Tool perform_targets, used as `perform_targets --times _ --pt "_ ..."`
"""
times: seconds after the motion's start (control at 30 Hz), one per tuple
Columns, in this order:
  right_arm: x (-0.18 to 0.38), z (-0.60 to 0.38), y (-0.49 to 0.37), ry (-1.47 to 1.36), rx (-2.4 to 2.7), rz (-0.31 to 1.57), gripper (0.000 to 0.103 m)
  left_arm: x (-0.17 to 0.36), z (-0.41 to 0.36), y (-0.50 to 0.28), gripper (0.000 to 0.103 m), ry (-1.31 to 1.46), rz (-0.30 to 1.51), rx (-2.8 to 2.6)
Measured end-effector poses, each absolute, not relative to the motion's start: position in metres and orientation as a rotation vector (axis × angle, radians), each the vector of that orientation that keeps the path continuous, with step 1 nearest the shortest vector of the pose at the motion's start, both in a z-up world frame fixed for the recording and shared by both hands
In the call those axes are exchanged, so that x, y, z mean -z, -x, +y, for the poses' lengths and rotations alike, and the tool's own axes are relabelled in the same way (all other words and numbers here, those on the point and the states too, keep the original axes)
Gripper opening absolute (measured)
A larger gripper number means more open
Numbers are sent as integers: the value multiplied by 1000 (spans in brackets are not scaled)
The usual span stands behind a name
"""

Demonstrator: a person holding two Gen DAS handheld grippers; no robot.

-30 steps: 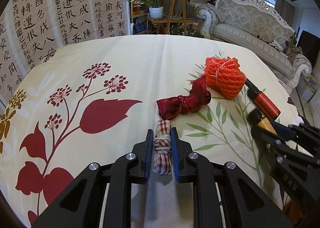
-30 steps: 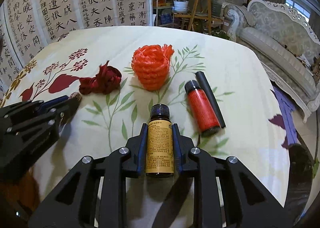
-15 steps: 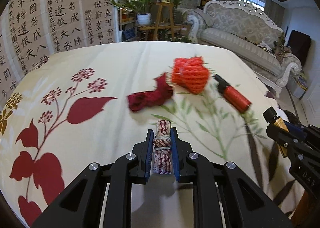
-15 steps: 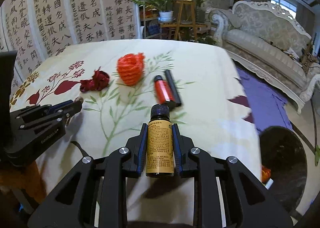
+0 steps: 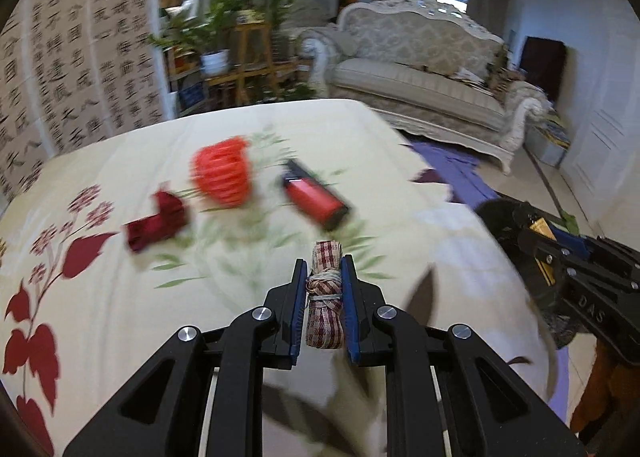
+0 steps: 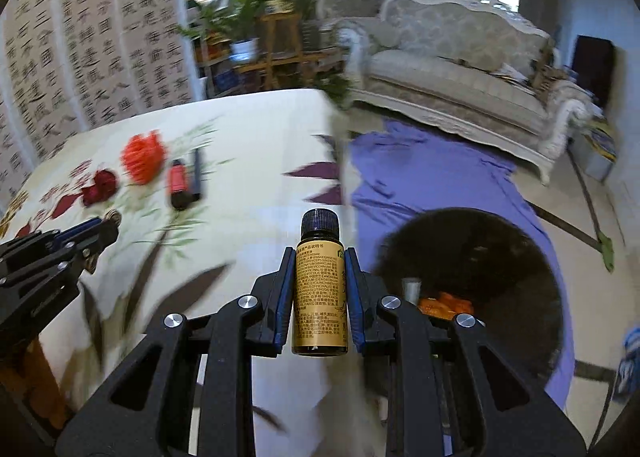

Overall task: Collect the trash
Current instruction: 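Carry the plaid bundle and amber bottle over the black bin with both tools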

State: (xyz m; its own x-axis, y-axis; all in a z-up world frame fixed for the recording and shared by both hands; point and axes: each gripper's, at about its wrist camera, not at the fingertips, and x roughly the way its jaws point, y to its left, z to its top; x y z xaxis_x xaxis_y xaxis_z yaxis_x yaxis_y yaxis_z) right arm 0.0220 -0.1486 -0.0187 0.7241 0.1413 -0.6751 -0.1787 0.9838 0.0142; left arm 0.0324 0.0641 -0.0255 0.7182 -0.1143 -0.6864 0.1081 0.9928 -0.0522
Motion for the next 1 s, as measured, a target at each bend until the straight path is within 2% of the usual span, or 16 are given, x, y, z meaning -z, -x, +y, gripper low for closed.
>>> perform_targets --times 0.53,1.0 --pt "28 -256 -28 -35 38 716 23 20 -63 -54 18 -103 730 357" --pt "40 -300 -50 -86 94 716 23 37 -121 -79 18 -191 746 382"
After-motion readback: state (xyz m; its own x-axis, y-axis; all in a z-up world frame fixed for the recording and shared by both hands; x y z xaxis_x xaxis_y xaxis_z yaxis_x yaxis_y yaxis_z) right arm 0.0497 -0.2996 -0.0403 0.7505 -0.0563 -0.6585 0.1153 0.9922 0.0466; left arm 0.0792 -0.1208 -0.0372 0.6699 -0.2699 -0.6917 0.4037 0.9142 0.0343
